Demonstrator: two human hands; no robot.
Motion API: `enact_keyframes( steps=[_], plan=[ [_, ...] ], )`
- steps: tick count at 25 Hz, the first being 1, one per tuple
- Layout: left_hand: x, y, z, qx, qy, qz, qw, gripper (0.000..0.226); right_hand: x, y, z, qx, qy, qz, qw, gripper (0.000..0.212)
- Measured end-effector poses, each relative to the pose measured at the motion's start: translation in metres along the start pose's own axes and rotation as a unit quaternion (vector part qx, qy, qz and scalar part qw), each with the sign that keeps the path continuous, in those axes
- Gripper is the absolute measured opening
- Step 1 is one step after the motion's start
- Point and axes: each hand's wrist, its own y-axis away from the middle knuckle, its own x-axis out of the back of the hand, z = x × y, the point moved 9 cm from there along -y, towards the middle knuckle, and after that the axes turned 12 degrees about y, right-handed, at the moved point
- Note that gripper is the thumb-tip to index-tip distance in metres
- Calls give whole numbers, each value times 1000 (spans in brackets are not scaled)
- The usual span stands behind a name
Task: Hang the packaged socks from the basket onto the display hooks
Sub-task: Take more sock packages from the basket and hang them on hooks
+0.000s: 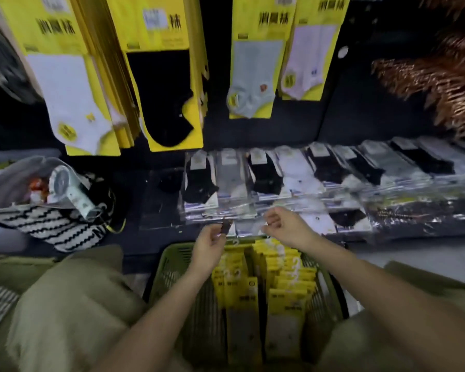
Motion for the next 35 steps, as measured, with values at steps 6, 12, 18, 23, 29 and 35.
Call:
enact_keyframes(
  steps=[6,12,18,23,29,35],
  plan=[
    [2,9,-102,145,-75,-9,987,29,-118,11,31,-59,34,-110,992,48],
    [-4,33,-173,254,-96,-46,961,40,-204,19,82,-241,-38,-125,962,87],
    [-13,29,-215,331,-55,-75,939,64,-237,10,98,-251,-166,-117,946,71],
    [-16,27,-219,342,-53,-79,935,51,-242,6,104,-256,-221,-126,933,59],
    [-8,38,-197,284,-65,-102,951,51,-237,13,91,-182,-199,-129,954,73],
    [7,60,-185,256,-66,-130,956,57,-227,31,76,-116,-210,-103,965,118]
  ],
)
